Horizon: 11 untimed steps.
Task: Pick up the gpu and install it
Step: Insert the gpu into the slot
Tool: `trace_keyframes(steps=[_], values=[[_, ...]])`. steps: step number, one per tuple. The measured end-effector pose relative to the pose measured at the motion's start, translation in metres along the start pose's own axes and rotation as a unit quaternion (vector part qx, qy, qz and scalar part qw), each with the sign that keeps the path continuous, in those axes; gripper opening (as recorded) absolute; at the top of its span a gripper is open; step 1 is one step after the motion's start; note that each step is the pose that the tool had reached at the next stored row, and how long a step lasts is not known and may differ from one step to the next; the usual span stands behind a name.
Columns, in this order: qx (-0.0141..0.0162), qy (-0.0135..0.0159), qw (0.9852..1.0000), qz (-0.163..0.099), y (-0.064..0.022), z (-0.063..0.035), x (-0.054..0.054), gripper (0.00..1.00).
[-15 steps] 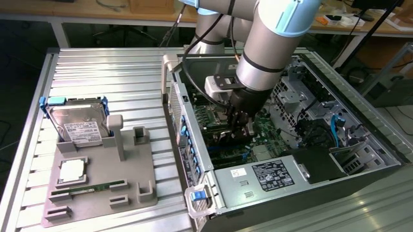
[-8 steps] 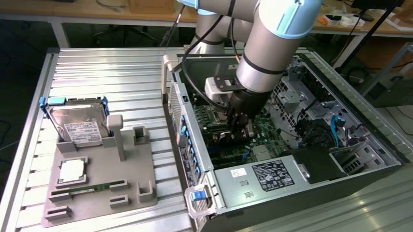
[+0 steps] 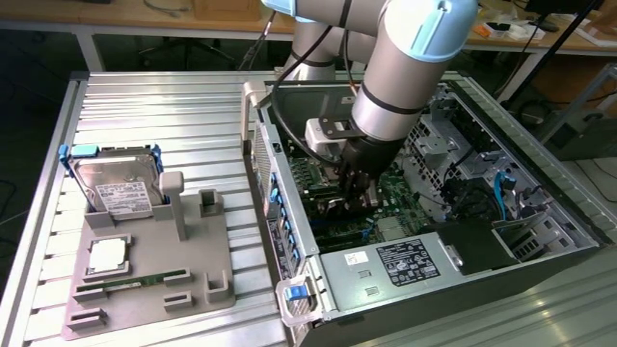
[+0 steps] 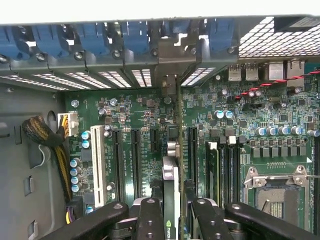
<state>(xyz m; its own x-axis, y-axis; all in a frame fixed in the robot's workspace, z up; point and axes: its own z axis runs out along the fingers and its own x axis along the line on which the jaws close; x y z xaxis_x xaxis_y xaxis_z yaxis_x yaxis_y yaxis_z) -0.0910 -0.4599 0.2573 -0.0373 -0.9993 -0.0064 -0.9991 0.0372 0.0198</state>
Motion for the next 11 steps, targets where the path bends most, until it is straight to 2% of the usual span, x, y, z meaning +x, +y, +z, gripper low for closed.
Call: trace_keyframes(steps=[5,11], values=[[0.0,0.0002,1.0,0.002,0.0005,0.0071,0.0001,0.27],[0.0,0.0001,1.0,0.002,0.0005,0.0072,0.0001,0.27]])
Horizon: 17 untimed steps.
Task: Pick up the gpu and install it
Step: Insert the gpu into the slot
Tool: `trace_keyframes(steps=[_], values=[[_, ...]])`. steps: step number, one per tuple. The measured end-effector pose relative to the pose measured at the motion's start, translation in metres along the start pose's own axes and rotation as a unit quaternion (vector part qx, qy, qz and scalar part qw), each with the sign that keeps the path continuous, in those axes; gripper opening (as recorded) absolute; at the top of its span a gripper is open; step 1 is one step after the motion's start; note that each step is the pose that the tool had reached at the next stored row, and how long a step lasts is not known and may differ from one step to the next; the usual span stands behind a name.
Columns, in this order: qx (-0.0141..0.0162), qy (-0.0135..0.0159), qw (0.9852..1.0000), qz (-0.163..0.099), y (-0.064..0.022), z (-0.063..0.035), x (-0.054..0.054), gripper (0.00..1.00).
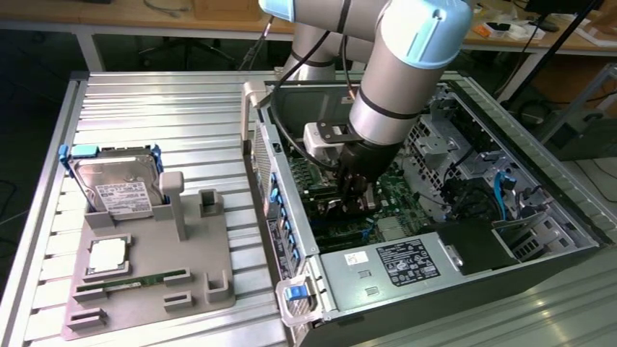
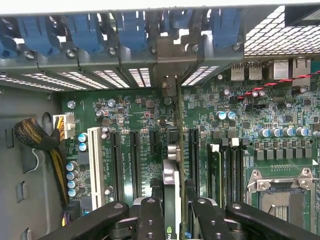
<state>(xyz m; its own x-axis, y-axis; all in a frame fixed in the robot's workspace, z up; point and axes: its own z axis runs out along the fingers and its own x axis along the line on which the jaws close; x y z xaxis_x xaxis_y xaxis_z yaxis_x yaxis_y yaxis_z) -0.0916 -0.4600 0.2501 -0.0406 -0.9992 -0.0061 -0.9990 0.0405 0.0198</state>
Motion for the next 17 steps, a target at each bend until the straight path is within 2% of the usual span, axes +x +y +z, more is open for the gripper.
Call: trace_keyframes(steps=[3,5,6,7,11,12,14,16,17], values=[[0.0004,-0.0009,1.0,0.0,-0.0001,0.0008,0.0,0.28],[-0.0001,0.0002,1.0,0.0,0.0,-0.0017,0.0,0.4],[0.0001,-0.0001,1.0,0.0,0.0001,-0.0062,0.0,0.4],[0.0,-0.0001,1.0,0.0,0.0004,-0.0106,0.0,0.47],[0.0,-0.0001,1.0,0.0,0.001,-0.0295,0.0,0.47],[0.0,0.0001,1.0,0.0,0.0011,-0.0317,0.0,0.47],[0.0,0.0001,1.0,0.0,0.0011,-0.0316,0.0,0.45],[0.0001,0.0001,1.0,0.0,0.001,-0.0315,0.0,0.32],[0.0,0.0002,1.0,0.0,0.0011,-0.0316,0.0,0.32]])
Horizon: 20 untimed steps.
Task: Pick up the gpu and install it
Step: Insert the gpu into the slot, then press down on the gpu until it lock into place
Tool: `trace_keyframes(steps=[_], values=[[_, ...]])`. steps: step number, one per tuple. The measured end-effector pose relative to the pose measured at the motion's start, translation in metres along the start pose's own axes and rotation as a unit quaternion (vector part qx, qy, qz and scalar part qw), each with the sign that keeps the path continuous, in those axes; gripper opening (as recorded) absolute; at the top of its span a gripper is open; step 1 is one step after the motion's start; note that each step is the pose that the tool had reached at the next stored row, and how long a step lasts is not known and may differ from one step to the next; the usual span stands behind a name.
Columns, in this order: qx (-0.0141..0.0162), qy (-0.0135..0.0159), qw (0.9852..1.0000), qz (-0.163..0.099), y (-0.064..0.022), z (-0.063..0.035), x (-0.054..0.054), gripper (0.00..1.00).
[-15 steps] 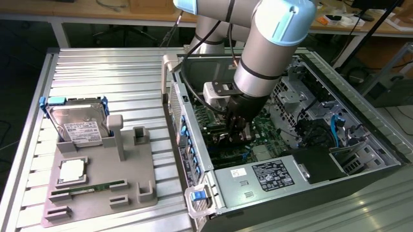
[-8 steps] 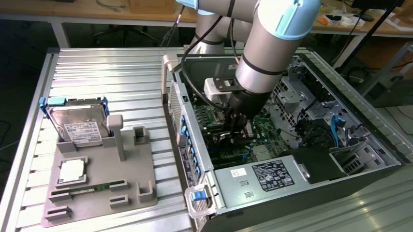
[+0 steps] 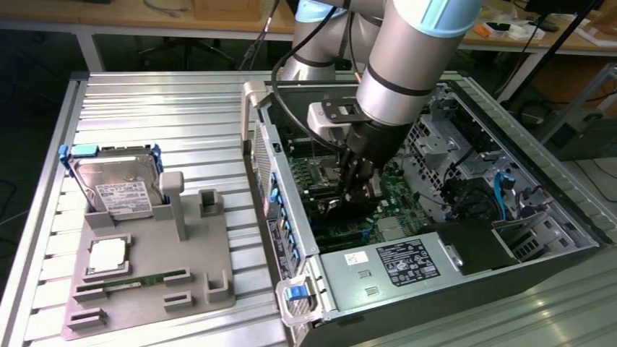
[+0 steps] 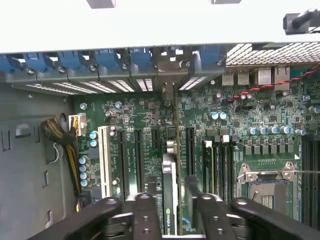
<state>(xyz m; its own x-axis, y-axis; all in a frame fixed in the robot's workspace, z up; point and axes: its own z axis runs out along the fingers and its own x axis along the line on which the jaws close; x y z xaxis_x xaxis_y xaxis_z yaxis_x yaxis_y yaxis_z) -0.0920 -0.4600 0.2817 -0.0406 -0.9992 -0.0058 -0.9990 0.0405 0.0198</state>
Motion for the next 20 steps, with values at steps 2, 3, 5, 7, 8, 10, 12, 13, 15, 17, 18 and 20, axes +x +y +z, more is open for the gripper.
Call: trace_keyframes(steps=[2,3,5,7,8,10,12,13,15,17,18,20], values=[[0.0,-0.0001,1.0,0.0,0.0,0.0001,0.0,0.2],[0.0,0.0,1.0,0.0,0.0,0.0,0.0,0.14],[0.0,-0.0001,1.0,0.0,0.0,0.0,0.0,0.11],[0.0,0.0,1.0,0.0,0.0,0.0,0.0,0.11],[0.0,-0.0001,1.0,0.0,0.0,0.0001,0.0,0.11],[0.0,0.0,1.0,0.0,0.0,0.0,0.0,0.11],[0.0,0.0,1.0,0.0,0.0,0.0,0.0,0.11],[0.0,0.0,1.0,0.0,0.0,0.0,0.0,0.11],[0.0,0.0,1.0,0.0,0.0,0.0,0.0,0.11],[0.0,0.0,1.0,0.0,0.0,0.0,0.0,0.11],[0.0,-0.0001,1.0,0.0,0.0,0.0,0.0,0.11],[0.0,0.0,1.0,0.0,0.0,0.0,0.0,0.11]])
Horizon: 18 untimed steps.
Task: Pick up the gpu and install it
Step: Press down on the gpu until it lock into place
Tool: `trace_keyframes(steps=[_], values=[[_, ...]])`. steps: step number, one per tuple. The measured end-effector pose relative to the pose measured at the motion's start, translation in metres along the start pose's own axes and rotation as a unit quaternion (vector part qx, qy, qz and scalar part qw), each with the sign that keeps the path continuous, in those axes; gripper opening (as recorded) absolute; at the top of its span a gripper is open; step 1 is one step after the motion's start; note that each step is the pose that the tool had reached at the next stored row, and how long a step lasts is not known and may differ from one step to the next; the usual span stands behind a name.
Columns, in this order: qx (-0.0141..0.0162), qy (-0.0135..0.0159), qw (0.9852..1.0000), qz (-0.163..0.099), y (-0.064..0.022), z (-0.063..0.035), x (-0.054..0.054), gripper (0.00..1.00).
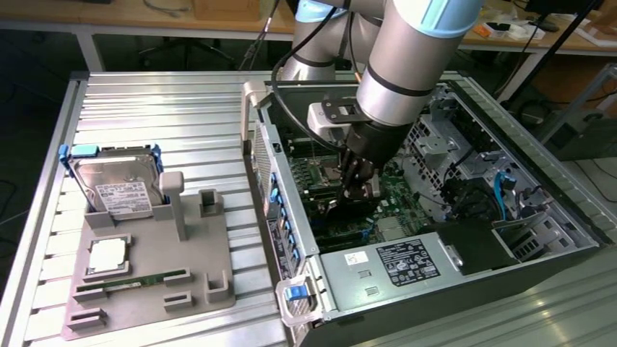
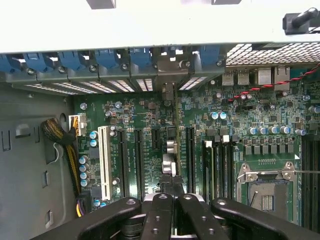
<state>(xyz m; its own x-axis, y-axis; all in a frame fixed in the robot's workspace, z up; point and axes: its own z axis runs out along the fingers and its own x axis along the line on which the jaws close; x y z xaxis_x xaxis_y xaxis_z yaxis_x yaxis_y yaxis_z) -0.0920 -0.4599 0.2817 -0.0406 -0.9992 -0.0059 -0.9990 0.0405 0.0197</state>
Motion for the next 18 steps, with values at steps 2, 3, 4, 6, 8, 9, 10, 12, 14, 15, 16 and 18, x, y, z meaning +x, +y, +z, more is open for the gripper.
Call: trace_keyframes(steps=[2,3,4,6,8,9,10,12,14,15,16,18], values=[[0.0,0.0,1.0,0.0,0.0001,0.0,0.0,0.11],[0.0,0.0,1.0,0.0,0.0001,0.0,0.0,0.11],[0.0,0.0,1.0,0.0,0.0001,0.0,0.0,0.11],[0.0,0.0,1.0,0.0,0.0001,0.0005,0.0,0.11],[0.0,0.0,1.0,0.0,0.0,0.0039,0.0,0.11],[0.0,0.0,1.0,0.0,0.0,0.0058,0.0,0.11],[-0.0001,0.0002,1.0,0.0,0.0,0.0077,0.0,0.11],[-0.0002,-0.0001,1.0,0.0,-0.0001,0.0094,0.0,0.11],[0.0,-0.0007,1.0,0.0,-0.0001,0.0092,0.0,0.11],[-0.0001,-0.0015,1.0,0.0,-0.0001,0.0069,0.0,0.11],[-0.0012,-0.0015,1.0,0.0,0.0005,0.0012,0.0,0.11],[-0.0021,-0.0036,1.0,0.0,0.0057,-0.0088,0.0,0.11]])
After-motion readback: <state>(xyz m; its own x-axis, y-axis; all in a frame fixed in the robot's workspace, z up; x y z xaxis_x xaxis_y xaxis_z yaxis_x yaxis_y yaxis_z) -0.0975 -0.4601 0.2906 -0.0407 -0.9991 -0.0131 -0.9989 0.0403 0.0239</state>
